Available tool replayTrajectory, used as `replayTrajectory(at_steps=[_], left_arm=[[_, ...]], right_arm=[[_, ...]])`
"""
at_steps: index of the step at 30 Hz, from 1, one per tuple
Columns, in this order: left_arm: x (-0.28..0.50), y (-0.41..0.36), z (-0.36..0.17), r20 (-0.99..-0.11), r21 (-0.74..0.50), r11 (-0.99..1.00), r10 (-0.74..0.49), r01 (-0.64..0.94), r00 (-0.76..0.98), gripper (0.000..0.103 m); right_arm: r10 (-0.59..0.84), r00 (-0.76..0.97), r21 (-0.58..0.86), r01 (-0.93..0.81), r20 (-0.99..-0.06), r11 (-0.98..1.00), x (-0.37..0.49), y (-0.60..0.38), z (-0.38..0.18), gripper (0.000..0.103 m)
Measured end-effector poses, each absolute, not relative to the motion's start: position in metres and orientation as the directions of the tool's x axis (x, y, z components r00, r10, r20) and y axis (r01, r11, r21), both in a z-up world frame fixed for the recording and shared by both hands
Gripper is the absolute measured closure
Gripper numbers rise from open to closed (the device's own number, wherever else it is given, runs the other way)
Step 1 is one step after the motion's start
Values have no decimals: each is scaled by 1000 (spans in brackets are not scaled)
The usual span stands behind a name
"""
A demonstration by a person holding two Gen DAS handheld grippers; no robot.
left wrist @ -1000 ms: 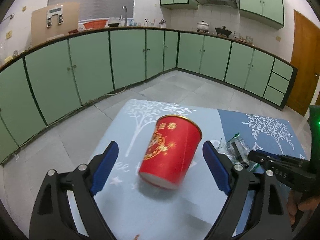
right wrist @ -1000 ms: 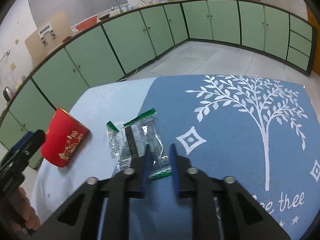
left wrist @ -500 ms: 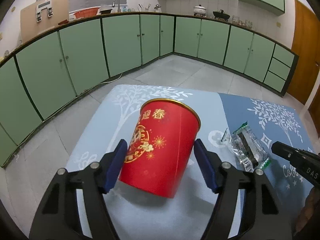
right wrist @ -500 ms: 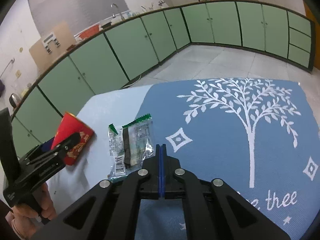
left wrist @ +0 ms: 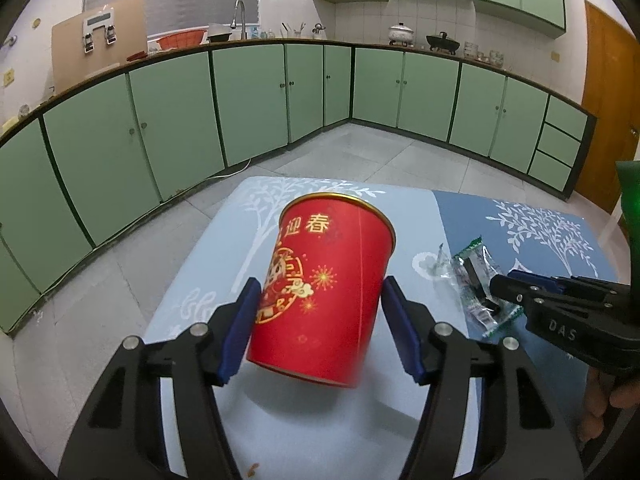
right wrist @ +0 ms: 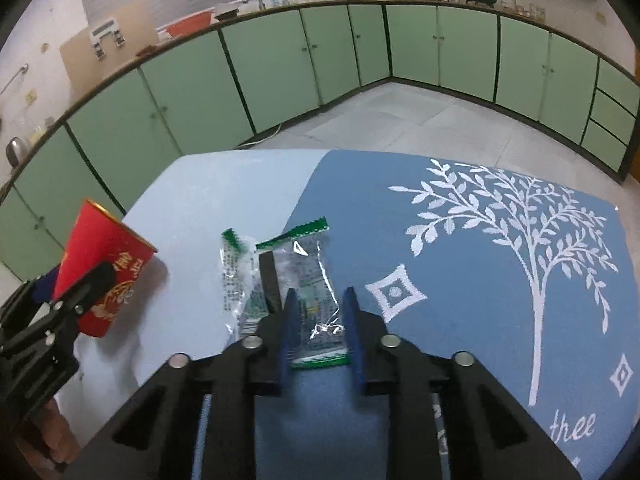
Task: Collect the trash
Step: 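Carry the cup and wrapper over the bin and open both grippers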
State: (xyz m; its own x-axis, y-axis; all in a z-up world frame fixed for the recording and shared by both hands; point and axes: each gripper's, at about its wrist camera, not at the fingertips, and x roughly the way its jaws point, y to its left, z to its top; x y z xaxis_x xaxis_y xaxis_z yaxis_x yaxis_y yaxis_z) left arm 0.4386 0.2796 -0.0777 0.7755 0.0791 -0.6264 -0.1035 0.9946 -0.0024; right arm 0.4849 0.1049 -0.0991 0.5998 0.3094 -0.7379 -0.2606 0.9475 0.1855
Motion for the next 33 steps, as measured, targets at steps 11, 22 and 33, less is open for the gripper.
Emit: replayTrajectory(at_steps=[11,22,33], left_arm=[[422,270,-67,-619,-20,994,72,-107,782,44],[385,188,-32,-561,-68,998,-43,6,827,45],[319,-11,-16,-524,-151,943,-330,296,785,45]], right_arm=[[372,666,243,-282,-647,928,451,81,-71,101],[316,768,270,-193,-557,943,373,-32,-20,102],[41,840,227,99,-541,969,238,-232,-4,102]])
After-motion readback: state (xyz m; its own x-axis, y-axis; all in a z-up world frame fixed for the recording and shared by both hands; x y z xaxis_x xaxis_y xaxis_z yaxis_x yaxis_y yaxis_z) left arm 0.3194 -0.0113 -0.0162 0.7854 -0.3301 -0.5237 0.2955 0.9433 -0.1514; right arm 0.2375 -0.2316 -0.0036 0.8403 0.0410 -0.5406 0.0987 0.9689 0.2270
